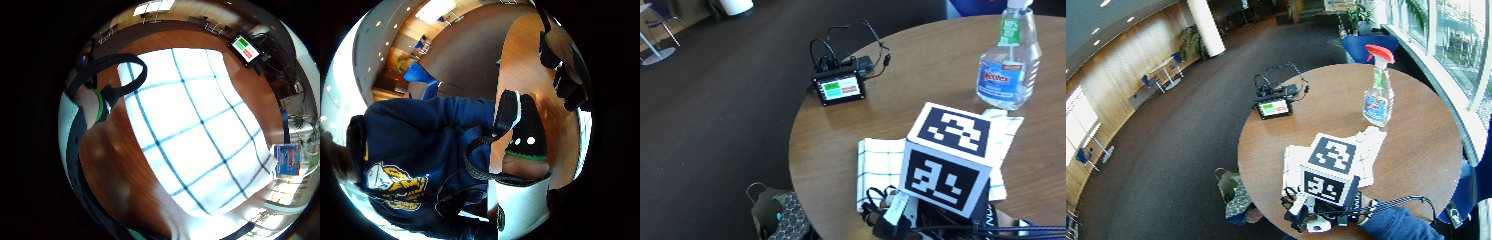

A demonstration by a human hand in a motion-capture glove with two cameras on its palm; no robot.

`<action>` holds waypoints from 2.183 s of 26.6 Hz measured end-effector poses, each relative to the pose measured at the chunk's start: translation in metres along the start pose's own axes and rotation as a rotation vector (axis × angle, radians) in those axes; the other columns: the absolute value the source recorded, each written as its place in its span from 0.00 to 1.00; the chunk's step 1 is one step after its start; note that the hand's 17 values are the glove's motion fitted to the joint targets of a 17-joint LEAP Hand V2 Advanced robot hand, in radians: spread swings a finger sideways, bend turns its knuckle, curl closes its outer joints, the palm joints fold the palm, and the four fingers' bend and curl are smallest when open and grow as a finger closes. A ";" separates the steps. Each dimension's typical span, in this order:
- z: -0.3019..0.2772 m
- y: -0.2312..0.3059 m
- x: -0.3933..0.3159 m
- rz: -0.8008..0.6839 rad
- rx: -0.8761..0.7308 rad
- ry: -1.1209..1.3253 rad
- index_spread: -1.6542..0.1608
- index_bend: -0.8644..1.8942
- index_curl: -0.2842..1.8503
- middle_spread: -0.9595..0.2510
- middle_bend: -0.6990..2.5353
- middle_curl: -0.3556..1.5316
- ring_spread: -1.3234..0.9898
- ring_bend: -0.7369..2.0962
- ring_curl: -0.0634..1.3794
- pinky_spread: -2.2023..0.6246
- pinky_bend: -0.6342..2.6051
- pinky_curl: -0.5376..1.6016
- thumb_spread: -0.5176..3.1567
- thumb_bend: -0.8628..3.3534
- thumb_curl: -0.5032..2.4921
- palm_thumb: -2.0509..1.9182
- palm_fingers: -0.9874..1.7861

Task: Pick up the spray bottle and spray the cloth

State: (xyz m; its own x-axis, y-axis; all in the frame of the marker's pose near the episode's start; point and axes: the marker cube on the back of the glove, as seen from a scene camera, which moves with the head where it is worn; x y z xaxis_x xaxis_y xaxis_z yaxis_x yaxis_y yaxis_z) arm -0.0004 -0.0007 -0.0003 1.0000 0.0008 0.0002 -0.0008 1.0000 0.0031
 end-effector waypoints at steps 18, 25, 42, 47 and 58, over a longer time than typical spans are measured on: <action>0.010 0.001 -0.007 -0.013 0.014 0.029 0.78 0.34 0.21 0.74 0.38 0.36 0.50 0.51 0.29 0.70 0.37 0.39 0.43 0.28 0.26 0.66 0.78; -0.040 0.027 0.012 0.066 0.346 0.124 0.75 0.32 0.20 0.72 0.37 0.38 0.49 0.50 0.30 0.70 0.38 0.41 0.43 0.23 0.24 0.60 0.74; -0.088 0.158 0.265 0.857 0.934 -0.634 0.68 0.32 0.16 0.82 0.30 0.35 0.57 0.44 0.25 0.85 0.44 0.42 0.43 0.23 0.27 0.66 0.41; -0.083 0.149 0.313 0.863 0.931 -0.779 0.67 0.31 0.14 0.81 0.34 0.37 0.56 0.48 0.26 0.86 0.41 0.40 0.43 0.23 0.28 0.68 0.45; -0.063 0.155 0.337 0.880 0.938 -0.834 0.72 0.42 0.18 0.70 0.42 0.40 0.50 0.52 0.27 0.81 0.34 0.37 0.41 0.23 0.30 0.72 0.71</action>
State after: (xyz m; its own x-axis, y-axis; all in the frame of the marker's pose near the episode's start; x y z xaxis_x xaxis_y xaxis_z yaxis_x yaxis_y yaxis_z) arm 0.3360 0.1548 -0.0626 0.3979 0.2506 0.8825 -0.8942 0.3208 0.3121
